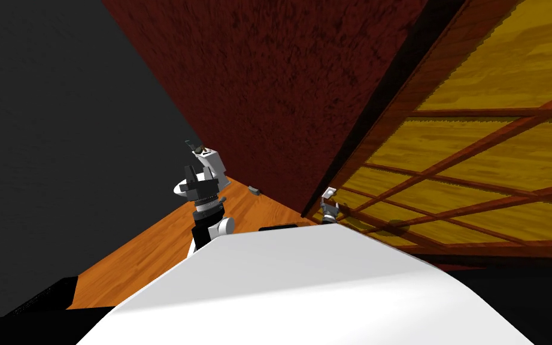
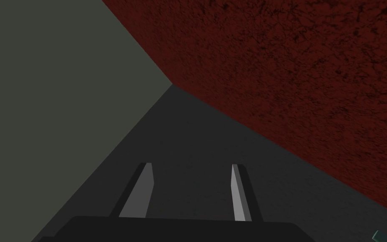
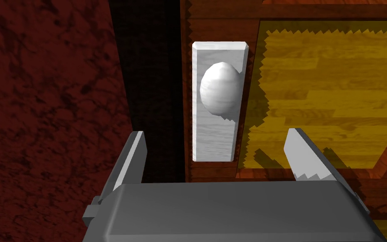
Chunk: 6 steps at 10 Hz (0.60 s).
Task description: Pull the door open
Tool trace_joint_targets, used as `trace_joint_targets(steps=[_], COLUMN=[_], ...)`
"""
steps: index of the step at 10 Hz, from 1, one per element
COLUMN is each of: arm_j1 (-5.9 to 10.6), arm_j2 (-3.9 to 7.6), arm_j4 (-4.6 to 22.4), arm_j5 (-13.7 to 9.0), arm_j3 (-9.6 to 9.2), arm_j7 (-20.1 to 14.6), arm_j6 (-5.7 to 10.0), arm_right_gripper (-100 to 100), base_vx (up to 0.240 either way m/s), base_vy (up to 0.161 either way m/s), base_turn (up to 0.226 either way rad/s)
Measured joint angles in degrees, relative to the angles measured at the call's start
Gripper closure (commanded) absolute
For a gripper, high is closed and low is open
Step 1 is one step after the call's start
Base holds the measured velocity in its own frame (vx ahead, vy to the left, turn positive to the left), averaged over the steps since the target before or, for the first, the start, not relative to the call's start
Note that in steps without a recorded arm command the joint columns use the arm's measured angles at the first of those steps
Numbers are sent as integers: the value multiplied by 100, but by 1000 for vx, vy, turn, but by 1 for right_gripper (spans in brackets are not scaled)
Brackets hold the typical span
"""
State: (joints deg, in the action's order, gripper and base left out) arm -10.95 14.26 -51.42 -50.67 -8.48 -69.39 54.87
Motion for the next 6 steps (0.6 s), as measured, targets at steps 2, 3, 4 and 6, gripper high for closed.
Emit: trace_joint_targets(steps=[2, 3, 4, 6], arm_j1=[-20, -52, -104, -179], arm_j2=[115, 208, 255, 370], arm_j4=[133, 184, 199, 279], arm_j5=[-3, -8, -8, -7], arm_j3=[-16, -20, -30, -52], arm_j7=[-188, -307, -394, -570], arm_j6=[61, 83, 113, 177], arm_right_gripper=[-100, -100, -100, -100], base_vx=[93, 82, 86, 99], base_vy=[-3, -5, -5, -6], base_turn=[17, 19, 17, 16])
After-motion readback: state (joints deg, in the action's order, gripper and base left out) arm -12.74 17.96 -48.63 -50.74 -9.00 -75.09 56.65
